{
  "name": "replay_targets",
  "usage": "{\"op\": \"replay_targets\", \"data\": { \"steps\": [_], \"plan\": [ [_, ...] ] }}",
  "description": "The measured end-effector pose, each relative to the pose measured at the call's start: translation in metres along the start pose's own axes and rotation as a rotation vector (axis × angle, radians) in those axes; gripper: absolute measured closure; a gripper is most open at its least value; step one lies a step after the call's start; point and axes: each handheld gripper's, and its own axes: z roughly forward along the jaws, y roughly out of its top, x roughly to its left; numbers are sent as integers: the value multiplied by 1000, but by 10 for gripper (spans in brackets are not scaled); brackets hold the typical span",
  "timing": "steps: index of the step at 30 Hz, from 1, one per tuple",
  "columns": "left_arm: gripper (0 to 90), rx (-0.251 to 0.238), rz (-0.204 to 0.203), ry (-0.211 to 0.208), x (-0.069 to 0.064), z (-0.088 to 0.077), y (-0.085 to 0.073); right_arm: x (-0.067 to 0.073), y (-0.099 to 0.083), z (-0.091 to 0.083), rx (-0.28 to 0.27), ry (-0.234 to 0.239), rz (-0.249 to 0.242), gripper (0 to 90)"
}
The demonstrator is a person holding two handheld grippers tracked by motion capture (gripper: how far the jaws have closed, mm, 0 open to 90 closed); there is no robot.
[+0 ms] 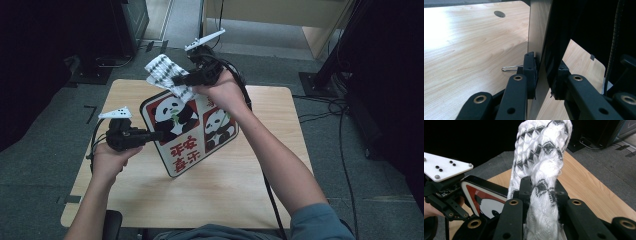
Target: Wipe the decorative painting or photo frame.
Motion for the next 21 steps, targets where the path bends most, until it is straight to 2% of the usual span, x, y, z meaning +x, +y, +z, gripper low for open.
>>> {"op": "replay_targets", "data": {
  "steps": [21],
  "plan": [
    [778, 3, -4, -8, 0, 0, 0, -16, -5, -10, -16, -18, 18, 764]
  ]
}}
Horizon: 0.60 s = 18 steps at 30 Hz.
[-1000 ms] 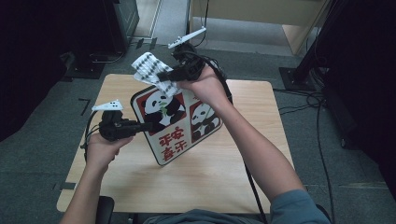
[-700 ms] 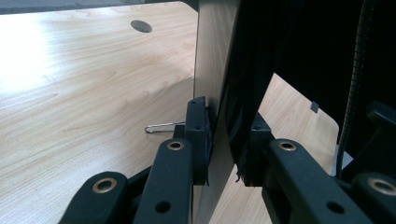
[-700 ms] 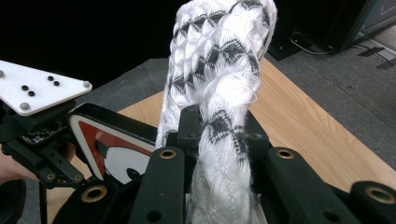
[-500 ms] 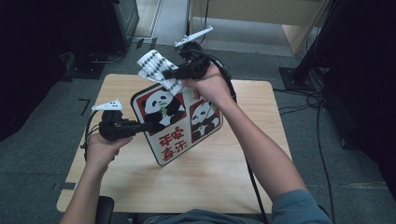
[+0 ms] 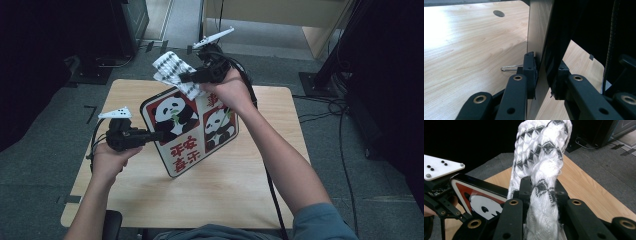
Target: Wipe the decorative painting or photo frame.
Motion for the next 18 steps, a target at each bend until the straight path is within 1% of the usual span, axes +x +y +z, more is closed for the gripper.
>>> {"op": "replay_targets", "data": {
  "steps": [18],
  "plan": [
    [777, -2, -6, -2, 0, 0, 0, -19, -7, -11, -30, -34, 26, 764]
  ]
}}
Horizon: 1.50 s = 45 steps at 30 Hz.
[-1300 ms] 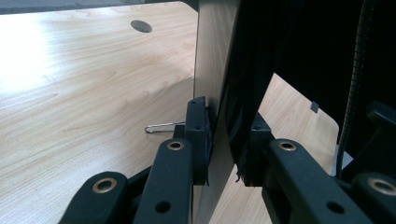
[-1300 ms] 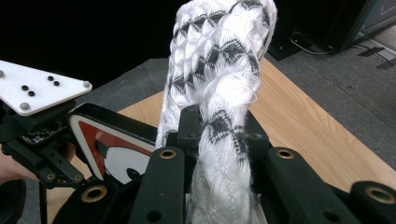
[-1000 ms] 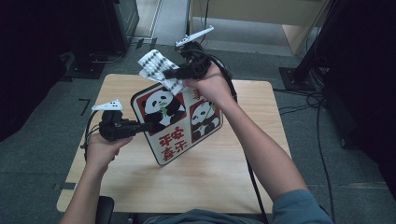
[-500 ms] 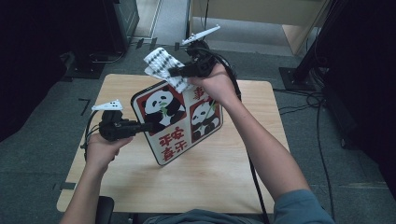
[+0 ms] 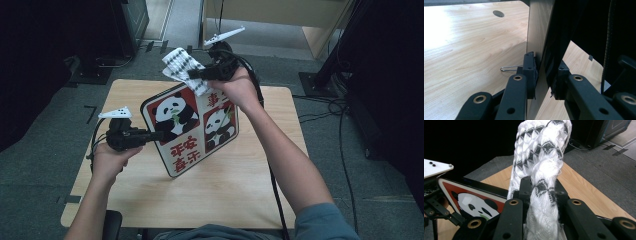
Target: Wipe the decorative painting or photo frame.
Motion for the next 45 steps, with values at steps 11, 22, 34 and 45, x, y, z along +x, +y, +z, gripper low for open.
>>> {"op": "replay_targets", "data": {
  "steps": [11, 22, 34, 45],
  "plan": [
    [777, 0, 0, -1, 0, 0, 0, -10, -2, -5, -6, -14, 15, 764],
    [777, 0, 1, 0, 0, 0, 0, -18, -5, -10, -13, -30, 23, 764],
    [777, 0, 2, 0, 0, 0, 0, -29, -7, -16, -19, -46, 35, 764],
    [777, 2, -2, -1, 0, 0, 0, -36, -8, -20, -21, -69, 53, 765]
  ]
}}
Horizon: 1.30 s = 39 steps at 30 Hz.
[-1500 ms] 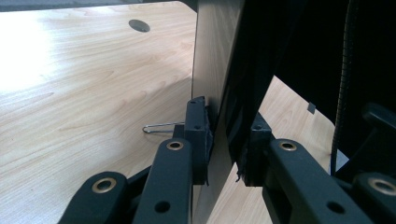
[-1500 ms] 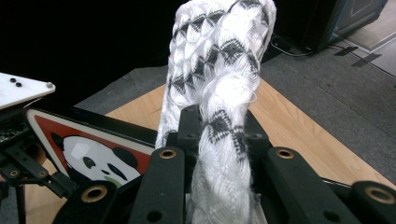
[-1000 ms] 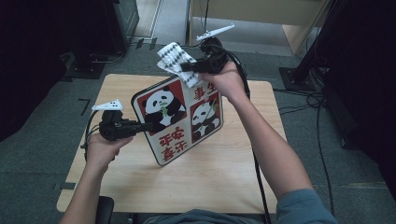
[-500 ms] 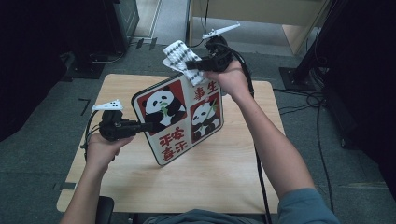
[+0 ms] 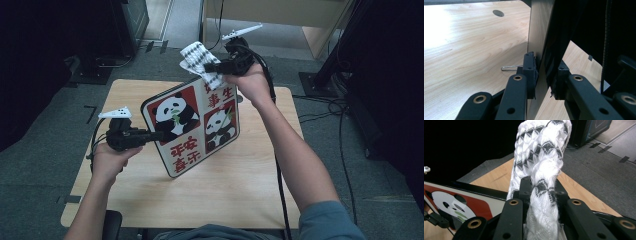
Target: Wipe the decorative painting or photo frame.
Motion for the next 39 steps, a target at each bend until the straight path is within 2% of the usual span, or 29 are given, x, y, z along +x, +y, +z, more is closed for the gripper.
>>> {"op": "replay_targets", "data": {
  "steps": [19, 28, 39],
  "plan": [
    [780, 2, 8, 9, -1, 0, 0, -16, -3, -7, -22, -60, 4, 788],
    [780, 0, 10, 11, -1, 0, 0, -25, -4, -11, -22, -52, 39, 791],
    [781, 0, 11, 14, -1, 0, 0, -34, -3, -15, -11, -95, 48, 791]
  ]
}}
